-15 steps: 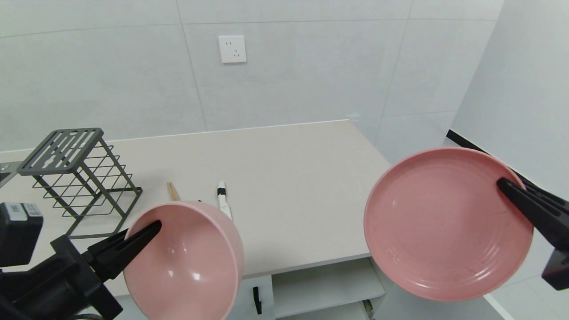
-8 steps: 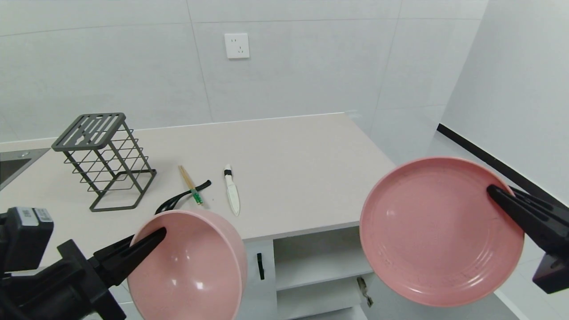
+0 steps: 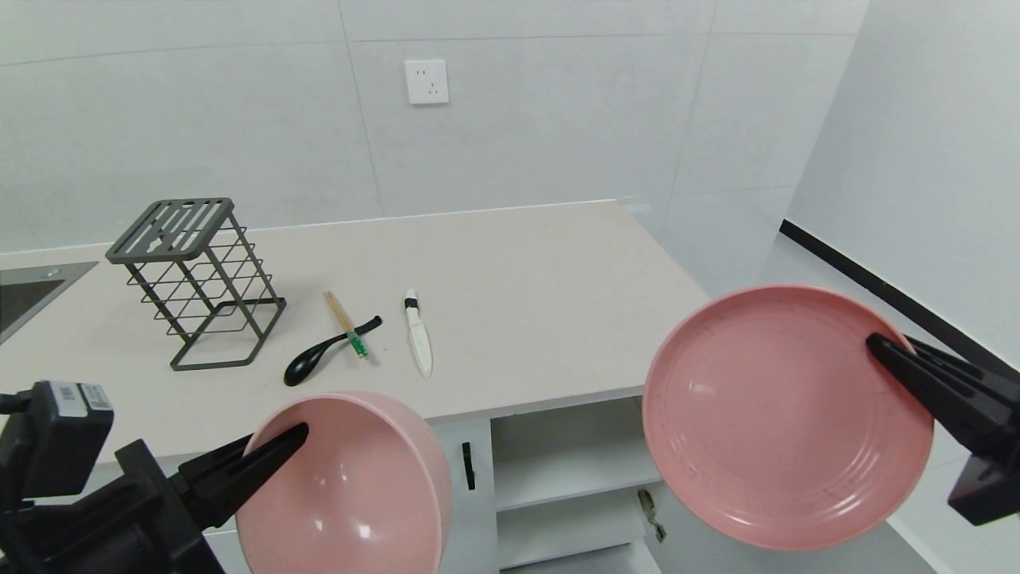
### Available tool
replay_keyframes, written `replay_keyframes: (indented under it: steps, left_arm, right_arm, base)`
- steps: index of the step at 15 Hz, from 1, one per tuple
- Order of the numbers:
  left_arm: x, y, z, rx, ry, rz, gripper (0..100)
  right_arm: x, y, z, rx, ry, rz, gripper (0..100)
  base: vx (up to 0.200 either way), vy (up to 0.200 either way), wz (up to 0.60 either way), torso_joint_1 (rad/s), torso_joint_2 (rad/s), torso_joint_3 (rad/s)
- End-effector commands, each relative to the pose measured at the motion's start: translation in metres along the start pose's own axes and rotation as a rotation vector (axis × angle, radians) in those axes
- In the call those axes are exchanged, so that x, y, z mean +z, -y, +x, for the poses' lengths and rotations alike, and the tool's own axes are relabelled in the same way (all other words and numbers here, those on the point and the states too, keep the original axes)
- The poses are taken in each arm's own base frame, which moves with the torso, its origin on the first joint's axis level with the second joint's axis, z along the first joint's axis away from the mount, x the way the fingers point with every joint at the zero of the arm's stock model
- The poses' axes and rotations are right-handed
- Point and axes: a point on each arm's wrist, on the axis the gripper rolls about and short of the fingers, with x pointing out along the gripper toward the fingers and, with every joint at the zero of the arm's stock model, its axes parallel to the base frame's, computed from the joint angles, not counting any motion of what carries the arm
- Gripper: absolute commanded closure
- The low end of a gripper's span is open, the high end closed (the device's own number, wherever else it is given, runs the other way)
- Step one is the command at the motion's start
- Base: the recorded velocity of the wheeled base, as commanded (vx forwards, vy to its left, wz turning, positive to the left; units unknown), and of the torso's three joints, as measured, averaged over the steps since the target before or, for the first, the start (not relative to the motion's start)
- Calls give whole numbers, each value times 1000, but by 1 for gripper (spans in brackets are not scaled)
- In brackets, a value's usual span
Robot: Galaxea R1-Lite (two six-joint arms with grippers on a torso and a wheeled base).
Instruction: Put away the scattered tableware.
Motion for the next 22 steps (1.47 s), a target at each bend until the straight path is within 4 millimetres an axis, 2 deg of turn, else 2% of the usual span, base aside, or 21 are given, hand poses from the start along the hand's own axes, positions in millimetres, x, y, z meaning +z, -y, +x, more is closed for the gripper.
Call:
replay_keyframes:
  steps: [1, 4, 15, 22]
  left_arm:
    - [0, 0, 0, 0, -2, -1, 100]
    - [0, 0, 0, 0, -2, -1, 100]
    - [0, 0, 0, 0, 2, 0, 100]
    - [0, 0, 0, 0, 4, 0, 100]
  right_arm:
    - [-1, 0, 1, 1, -5, -1, 100]
    - [-1, 0, 1, 1, -5, -1, 100]
    - [-2, 0, 1, 1, -10, 0, 100]
    - [-3, 0, 1, 3, -14, 2, 100]
  base:
    - [0, 0, 0, 0, 0, 0]
    - [0, 0, 0, -93, 192, 98]
    - [0, 0, 0, -259, 518, 249]
    - [0, 0, 0, -170, 331, 156]
